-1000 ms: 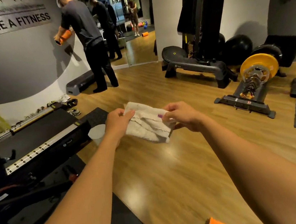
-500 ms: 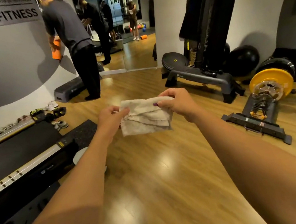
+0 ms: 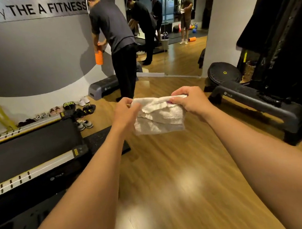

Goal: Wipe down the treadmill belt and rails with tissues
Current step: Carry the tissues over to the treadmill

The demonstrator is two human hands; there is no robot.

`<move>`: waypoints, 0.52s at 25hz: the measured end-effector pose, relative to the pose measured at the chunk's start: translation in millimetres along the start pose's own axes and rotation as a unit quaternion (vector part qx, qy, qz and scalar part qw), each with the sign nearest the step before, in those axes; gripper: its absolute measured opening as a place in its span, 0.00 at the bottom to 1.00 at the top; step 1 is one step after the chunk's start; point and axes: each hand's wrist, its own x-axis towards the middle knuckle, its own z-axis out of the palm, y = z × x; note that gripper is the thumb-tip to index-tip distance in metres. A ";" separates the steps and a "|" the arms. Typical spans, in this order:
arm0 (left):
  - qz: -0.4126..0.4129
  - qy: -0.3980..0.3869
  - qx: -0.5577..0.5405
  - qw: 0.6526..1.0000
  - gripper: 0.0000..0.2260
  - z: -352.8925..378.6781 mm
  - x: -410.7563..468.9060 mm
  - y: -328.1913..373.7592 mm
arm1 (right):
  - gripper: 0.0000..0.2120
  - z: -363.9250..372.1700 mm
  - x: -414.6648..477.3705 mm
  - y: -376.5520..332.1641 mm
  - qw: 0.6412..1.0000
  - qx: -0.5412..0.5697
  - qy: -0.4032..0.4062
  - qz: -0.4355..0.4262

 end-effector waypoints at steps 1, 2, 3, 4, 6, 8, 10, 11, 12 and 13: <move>-0.005 0.011 0.006 1.000 0.09 3.7 26.8 -5.4 | 0.13 6.5 29.5 5.1 1.000 -0.012 -0.011 -0.010; -0.011 0.018 0.008 1.000 0.09 7.8 54.2 -11.9 | 0.13 13.5 57.6 9.5 0.999 -0.026 -0.022 -0.020; -0.014 0.025 0.004 1.000 0.09 11.8 82.4 -18.8 | 0.13 20.1 84.9 13.6 0.999 -0.034 -0.030 -0.029; -0.015 0.031 -0.008 0.999 0.08 15.9 111.1 -26.8 | 0.13 26.5 111.9 17.6 0.998 -0.036 -0.031 -0.033; -0.016 0.033 -0.044 0.998 0.07 21.6 165.7 -36.4 | 0.16 36.0 161.9 22.6 0.998 -0.033 -0.029 -0.035; -0.010 0.036 -0.061 0.997 0.07 22.7 216.4 -41.7 | 0.19 46.9 210.8 26.8 0.998 -0.026 -0.034 -0.036; -0.017 0.048 -0.071 0.996 0.06 24.9 269.6 -48.7 | 0.19 60.8 268.3 32.2 0.998 -0.020 -0.045 -0.033; -0.022 0.047 -0.075 0.996 0.06 26.8 294.1 -52.9 | 0.18 68.9 296.4 36.2 0.998 -0.021 -0.052 -0.032; -0.026 0.045 -0.077 0.996 0.06 29.7 319.4 -58.2 | 0.17 77.3 325.7 41.3 0.998 -0.022 -0.056 -0.030; -0.028 0.046 -0.076 0.996 0.06 32.4 344.9 -63.7 | 0.15 86.3 355.8 46.1 0.997 -0.028 -0.058 -0.033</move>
